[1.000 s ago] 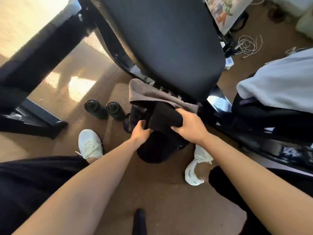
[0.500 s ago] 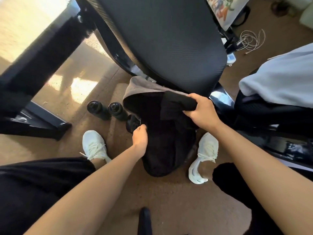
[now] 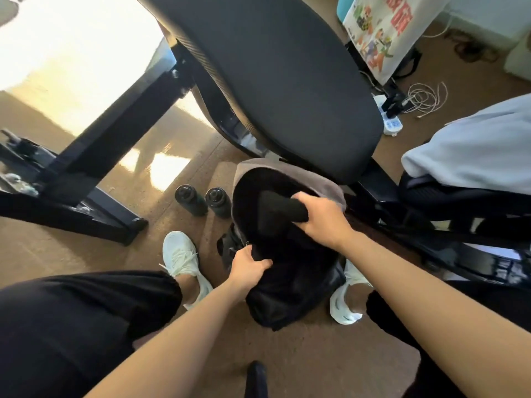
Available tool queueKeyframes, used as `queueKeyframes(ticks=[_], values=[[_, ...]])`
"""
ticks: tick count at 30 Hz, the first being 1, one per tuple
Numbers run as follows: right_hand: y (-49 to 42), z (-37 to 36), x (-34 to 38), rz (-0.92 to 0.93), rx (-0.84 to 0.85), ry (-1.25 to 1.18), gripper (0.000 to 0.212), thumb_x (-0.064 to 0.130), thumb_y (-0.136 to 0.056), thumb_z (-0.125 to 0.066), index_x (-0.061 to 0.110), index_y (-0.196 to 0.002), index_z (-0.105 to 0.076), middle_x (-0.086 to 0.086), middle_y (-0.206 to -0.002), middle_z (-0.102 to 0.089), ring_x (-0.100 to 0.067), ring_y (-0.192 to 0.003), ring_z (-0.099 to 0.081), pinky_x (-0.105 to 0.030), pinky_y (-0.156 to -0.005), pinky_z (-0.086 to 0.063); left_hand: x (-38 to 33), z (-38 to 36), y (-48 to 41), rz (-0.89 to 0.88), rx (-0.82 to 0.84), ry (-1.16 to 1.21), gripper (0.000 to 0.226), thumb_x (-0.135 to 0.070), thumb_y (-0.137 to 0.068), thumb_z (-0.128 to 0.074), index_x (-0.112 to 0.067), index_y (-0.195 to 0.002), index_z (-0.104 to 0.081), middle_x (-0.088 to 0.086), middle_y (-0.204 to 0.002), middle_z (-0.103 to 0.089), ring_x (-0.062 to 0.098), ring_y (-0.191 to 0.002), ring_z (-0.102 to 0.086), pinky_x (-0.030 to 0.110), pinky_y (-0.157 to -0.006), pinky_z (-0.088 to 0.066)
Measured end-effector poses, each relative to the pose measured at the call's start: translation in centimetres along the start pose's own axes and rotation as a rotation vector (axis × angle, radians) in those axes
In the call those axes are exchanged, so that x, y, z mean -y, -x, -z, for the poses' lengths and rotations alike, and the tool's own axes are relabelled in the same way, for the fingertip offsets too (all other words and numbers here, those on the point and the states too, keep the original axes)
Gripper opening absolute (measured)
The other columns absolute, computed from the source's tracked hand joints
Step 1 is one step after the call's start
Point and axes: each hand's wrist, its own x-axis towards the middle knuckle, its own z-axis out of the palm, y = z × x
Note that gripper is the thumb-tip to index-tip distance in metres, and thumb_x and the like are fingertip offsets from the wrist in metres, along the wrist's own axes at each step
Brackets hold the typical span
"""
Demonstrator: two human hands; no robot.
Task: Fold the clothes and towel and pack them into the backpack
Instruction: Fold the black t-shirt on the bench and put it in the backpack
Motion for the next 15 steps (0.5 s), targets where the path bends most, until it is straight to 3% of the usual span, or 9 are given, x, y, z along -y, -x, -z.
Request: queueKeyframes(ticks=[3,8,10,12,14,15], values=[[0.0,-3.0,1.1,0.104,0.093,0.150,0.042,0.017,-0.080,-0.069,0.027,-0.118,-0.057,0.002,-0.112,-0.069,-0.031,-0.102,-0.066,-0.042,-0.082,-0.052,0.1,-0.1,0.6,-0.014,-0.003,0.071,0.029,-0.011,-0.086,-0.077,-0.031,-0.105,-0.066,-0.003,-0.106,-0.077,0.017,-0.101,-0.072,0.043,-0.097,-0.057],[-1.5,-7.4,0.5,-0.099,-0.091,0.337,0.053,0.016,-0.075,-0.077,0.021,-0.124,-0.058,-0.002,-0.111,-0.069,-0.029,-0.104,-0.065,-0.043,-0.091,-0.047,0.8,0.1,1.0,0.010,-0.041,0.181,0.031,-0.001,-0.089,-0.072,-0.018,-0.113,-0.065,-0.001,-0.109,-0.076,0.014,-0.101,-0.071,0.031,-0.092,-0.057],[-1.5,-9.2,-0.2,-0.104,-0.094,0.445,0.061,0.019,-0.072,-0.082,0.022,-0.128,-0.057,-0.002,-0.116,-0.068,-0.029,-0.108,-0.062,-0.046,-0.096,-0.044,1.1,0.2,0.8,0.026,-0.038,0.217,0.034,0.001,-0.088,-0.072,-0.013,-0.118,-0.065,0.001,-0.109,-0.077,0.016,-0.102,-0.073,0.033,-0.093,-0.057],[-1.5,-10.6,-1.1,-0.081,0.231,0.484,0.066,0.026,-0.083,-0.076,0.028,-0.142,-0.048,-0.001,-0.135,-0.061,-0.029,-0.126,-0.051,-0.050,-0.110,-0.031,1.4,0.3,0.4,0.037,-0.029,0.222,0.036,0.001,-0.087,-0.073,-0.013,-0.119,-0.065,0.002,-0.110,-0.077,0.020,-0.104,-0.073,0.042,-0.098,-0.056],[-2.0,-10.6,-1.7,-0.173,0.587,0.422,0.061,0.035,-0.092,-0.067,0.037,-0.148,-0.044,-0.004,-0.145,-0.055,-0.030,-0.138,-0.040,-0.054,-0.115,-0.022,1.6,0.4,0.2,0.044,-0.017,0.194,0.038,-0.001,-0.085,-0.074,-0.017,-0.119,-0.065,0.001,-0.110,-0.077,0.021,-0.106,-0.072,0.047,-0.101,-0.055],[-2.3,-10.2,-2.1,-0.210,0.636,0.380,0.058,0.037,-0.093,-0.066,0.039,-0.148,-0.046,-0.006,-0.144,-0.055,-0.030,-0.139,-0.039,-0.053,-0.115,-0.024,1.8,0.5,0.2,0.051,-0.015,0.189,0.039,-0.003,-0.085,-0.074,-0.019,-0.120,-0.065,0.000,-0.111,-0.077,0.021,-0.107,-0.072,0.048,-0.101,-0.054]])
